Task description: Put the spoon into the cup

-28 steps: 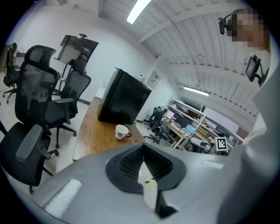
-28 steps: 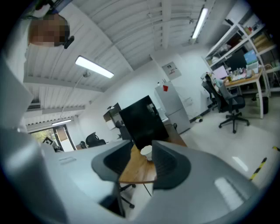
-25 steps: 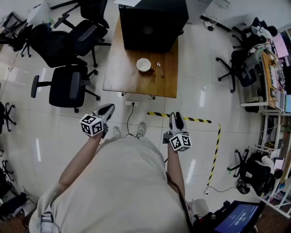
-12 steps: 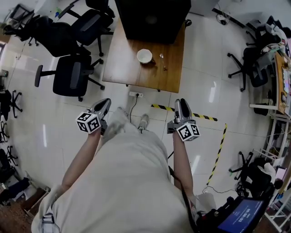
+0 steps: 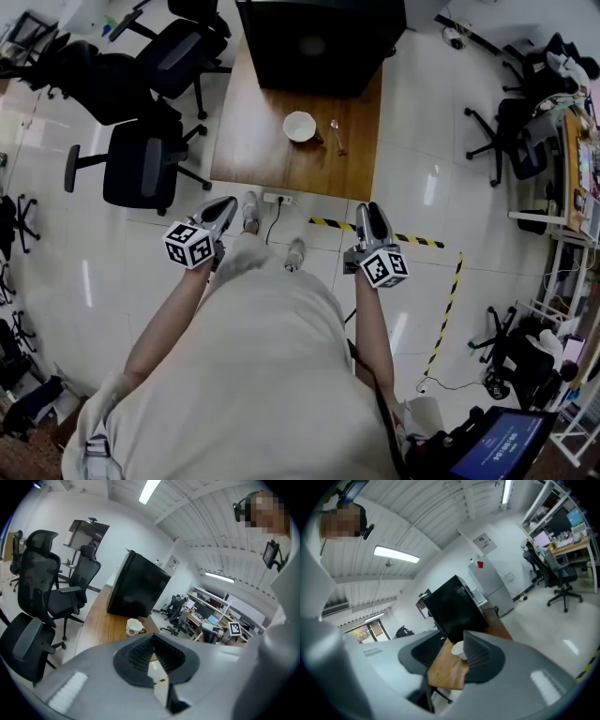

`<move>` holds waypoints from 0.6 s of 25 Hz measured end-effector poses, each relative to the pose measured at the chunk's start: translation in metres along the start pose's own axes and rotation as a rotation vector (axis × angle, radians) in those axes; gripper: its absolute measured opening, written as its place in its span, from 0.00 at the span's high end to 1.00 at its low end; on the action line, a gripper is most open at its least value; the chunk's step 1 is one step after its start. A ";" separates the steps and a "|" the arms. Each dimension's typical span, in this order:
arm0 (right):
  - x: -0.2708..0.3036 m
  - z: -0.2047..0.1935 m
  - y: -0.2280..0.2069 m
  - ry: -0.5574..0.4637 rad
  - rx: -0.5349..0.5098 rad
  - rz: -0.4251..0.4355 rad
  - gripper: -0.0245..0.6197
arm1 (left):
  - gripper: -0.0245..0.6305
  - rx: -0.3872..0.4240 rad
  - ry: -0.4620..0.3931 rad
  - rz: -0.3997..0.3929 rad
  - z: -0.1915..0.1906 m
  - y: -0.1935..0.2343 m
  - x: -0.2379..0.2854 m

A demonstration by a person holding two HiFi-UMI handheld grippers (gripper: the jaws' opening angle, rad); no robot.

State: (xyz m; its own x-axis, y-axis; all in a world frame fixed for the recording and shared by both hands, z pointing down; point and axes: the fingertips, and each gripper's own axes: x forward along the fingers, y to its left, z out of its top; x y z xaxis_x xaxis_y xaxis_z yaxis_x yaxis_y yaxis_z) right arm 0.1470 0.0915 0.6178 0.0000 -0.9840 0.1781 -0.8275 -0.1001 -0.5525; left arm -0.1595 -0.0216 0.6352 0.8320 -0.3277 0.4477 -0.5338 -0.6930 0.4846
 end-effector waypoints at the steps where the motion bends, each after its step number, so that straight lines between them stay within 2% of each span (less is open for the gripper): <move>1: 0.004 0.002 0.001 -0.005 0.004 -0.018 0.74 | 0.96 0.013 0.012 -0.016 0.006 0.006 0.006; 5: 0.022 0.009 0.004 -0.018 -0.008 -0.079 0.74 | 0.96 0.079 0.056 -0.084 0.034 0.025 0.030; 10: 0.046 0.018 0.003 -0.004 -0.050 -0.171 0.74 | 0.96 0.120 0.097 -0.182 0.061 0.041 0.061; 15: 0.073 0.020 0.005 0.027 -0.069 -0.241 0.74 | 0.96 0.150 0.163 -0.317 0.065 0.043 0.092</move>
State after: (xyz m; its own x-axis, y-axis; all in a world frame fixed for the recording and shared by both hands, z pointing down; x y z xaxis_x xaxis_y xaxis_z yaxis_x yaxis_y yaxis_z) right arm 0.1536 0.0162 0.6116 0.1875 -0.9285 0.3205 -0.8420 -0.3199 -0.4343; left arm -0.0965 -0.1233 0.6486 0.9107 0.0164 0.4127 -0.2155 -0.8336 0.5086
